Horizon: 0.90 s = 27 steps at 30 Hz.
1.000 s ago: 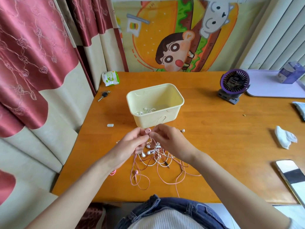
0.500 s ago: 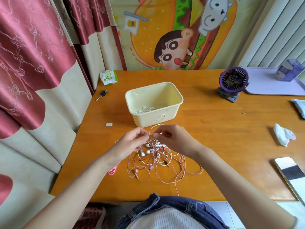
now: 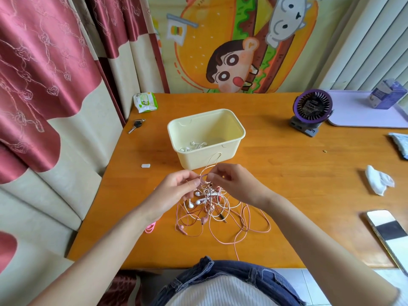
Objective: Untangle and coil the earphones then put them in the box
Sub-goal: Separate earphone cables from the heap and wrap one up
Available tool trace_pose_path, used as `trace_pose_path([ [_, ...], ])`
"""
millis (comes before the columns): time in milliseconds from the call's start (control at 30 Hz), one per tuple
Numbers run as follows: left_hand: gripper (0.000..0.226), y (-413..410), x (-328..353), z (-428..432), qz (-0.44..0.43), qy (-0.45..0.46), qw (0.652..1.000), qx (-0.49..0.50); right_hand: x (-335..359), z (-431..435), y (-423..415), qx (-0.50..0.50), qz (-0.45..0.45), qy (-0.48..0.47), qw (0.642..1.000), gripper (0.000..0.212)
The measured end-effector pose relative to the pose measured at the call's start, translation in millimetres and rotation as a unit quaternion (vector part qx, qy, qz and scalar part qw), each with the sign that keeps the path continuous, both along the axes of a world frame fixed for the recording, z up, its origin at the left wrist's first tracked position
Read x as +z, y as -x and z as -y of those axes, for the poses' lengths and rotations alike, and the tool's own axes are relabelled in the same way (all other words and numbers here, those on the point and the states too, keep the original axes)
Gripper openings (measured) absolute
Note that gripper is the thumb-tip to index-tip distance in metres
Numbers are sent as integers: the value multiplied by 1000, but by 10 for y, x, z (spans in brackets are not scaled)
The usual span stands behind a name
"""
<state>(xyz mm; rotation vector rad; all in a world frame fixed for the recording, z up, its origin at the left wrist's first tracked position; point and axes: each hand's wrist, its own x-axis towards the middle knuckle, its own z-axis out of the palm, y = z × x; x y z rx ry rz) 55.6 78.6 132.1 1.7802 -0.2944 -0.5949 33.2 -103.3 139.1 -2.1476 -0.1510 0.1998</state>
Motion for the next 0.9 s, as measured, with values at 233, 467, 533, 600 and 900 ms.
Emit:
trace_pose_path([
  [233, 16, 15, -26, -1, -50, 90, 995, 14, -25, -50, 14, 14, -31, -19, 999, 22],
  [467, 16, -58, -103, -83, 91, -80, 992, 38, -84, 24, 24, 12, -49, 19, 999, 32],
  [533, 17, -82, -172, -154, 177, -194, 965, 6, -105, 59, 34, 3, -62, 13, 998, 35],
  [600, 18, -84, -264, -211, 208, -269, 940, 1, -105, 87, 40, -15, -72, 4, 997, 35],
  [900, 33, -86, -17, -65, -181, 331, 904, 202, -133, 64, 47, -45, -60, -14, 997, 31],
])
